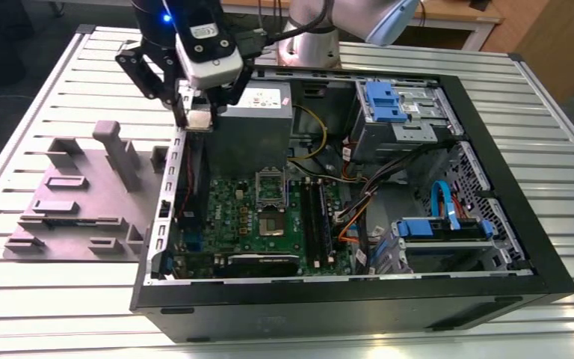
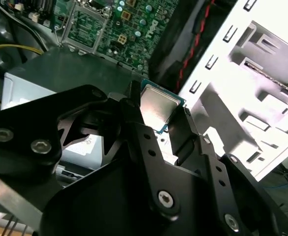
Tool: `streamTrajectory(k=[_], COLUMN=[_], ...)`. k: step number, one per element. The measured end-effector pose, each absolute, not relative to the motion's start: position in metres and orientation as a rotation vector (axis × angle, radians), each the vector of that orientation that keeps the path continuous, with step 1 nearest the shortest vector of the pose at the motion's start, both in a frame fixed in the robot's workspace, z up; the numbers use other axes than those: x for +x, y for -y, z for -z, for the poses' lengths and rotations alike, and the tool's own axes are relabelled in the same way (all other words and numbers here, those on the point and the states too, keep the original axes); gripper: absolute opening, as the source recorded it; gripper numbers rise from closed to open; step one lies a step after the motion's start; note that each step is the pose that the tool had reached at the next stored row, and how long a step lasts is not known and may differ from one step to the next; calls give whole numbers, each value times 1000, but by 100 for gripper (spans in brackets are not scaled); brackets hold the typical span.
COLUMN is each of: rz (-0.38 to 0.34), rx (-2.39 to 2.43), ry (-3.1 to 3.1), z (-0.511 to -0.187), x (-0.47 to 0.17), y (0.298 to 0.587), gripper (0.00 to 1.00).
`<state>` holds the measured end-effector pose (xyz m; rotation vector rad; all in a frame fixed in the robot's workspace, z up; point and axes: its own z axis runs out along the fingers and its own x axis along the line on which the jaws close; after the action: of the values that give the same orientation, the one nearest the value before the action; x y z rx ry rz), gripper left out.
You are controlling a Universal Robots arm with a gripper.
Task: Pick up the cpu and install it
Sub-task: 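Pick up the cpu and move it towards the insertion slot, then place the cpu into insertion slot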
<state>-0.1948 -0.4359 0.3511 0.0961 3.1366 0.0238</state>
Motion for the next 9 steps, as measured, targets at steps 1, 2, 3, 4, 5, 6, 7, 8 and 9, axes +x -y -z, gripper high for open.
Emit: streamTrajectory(k=[1,2,3,4,5,6,7,8,9], rz=[-24,-24,-24,-24,-24,-24,-24,-24,-24], rx=[98,100,101,103,105,107,108,110,113], ry=[-3137,-3137,-3136,-3136,-3136,-3136,-3136,-3136,-3136], z=[-351,-351,-351,-351,-351,-351,-351,-351,-351], x=[-193,-191,-189,-187,-185,-183,-181,-179,-177], y=[436,436,436,436,436,436,436,436,436], gripper=[47,47,47,47,47,47,47,47,47])
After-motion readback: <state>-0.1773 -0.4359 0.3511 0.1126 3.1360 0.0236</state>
